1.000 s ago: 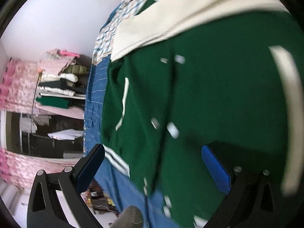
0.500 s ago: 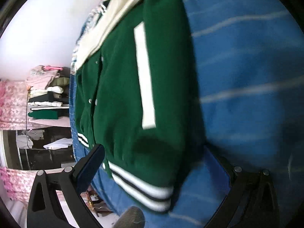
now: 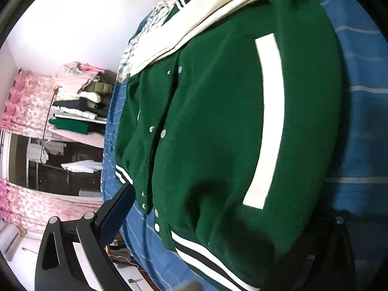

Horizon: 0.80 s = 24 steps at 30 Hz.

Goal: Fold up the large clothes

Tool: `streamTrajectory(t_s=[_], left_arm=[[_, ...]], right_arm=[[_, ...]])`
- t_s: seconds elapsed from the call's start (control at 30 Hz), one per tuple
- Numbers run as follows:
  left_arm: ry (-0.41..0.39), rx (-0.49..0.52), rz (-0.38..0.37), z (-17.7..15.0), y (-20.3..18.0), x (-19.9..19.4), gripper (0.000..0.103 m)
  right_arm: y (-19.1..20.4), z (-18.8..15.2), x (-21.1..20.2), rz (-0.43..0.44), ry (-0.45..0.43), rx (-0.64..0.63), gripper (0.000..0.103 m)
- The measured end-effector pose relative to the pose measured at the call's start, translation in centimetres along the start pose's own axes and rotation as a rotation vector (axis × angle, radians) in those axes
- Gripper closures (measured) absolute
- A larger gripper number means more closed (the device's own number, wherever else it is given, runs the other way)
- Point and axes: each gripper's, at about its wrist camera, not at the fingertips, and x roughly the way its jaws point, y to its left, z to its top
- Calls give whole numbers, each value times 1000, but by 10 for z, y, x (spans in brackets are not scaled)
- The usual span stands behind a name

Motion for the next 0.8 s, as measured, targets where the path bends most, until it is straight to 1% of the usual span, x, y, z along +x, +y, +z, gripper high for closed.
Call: streamTrajectory(t_s=[0.07, 0.1, 0.13, 0.17, 0.2, 0.23, 0.27, 0.37, 0.4, 0.43, 0.47, 0.6, 0.67, 0.73, 0.77, 0.8], left_arm=[[7, -16, -15, 0, 3, 3, 0], [11, -18, -26, 1, 3, 4, 5], [9, -18, -51, 1, 3, 4, 12], [6, -20, -76, 1, 5, 3, 33], [5, -27, -107, 1, 5, -2, 59], [4, -34, -141, 0, 6, -6, 72], [2, -37, -168, 1, 8, -11, 87], [3, -54, -186, 5, 15, -20, 91], [10, -62, -195, 6, 20, -20, 92], [15, -71, -205, 8, 26, -20, 92], [19, -76, -215, 9, 29, -20, 92], [37, -92, -247, 15, 39, -17, 92], [33, -96, -254, 17, 43, -16, 92], [37, -107, -272, 18, 51, -14, 93], [40, -117, -281, 18, 56, -13, 93], [42, -124, -289, 18, 60, -13, 93]], right_arm=[[8, 8, 3, 21, -4, -15, 43], [9, 12, 4, 31, -7, -22, 43], [11, 18, 7, 46, -7, -29, 43], [10, 27, 6, 64, -5, -34, 41], [12, 32, 10, 85, -4, -37, 37], [14, 40, 14, 129, -3, -44, 35], [16, 45, 17, 175, -5, -52, 31], [23, 77, 23, 401, -22, -72, 23], [32, 89, 28, 462, -25, -70, 22], [35, 97, 30, 505, -27, -69, 22], [39, 113, 34, 579, -25, -63, 22], [50, 153, 48, 747, -3, -5, 22], [63, 169, 63, 783, 23, 56, 22], [68, 178, 68, 803, 32, 97, 31], [71, 180, 68, 794, 33, 112, 41], [75, 182, 67, 790, 31, 123, 62]])
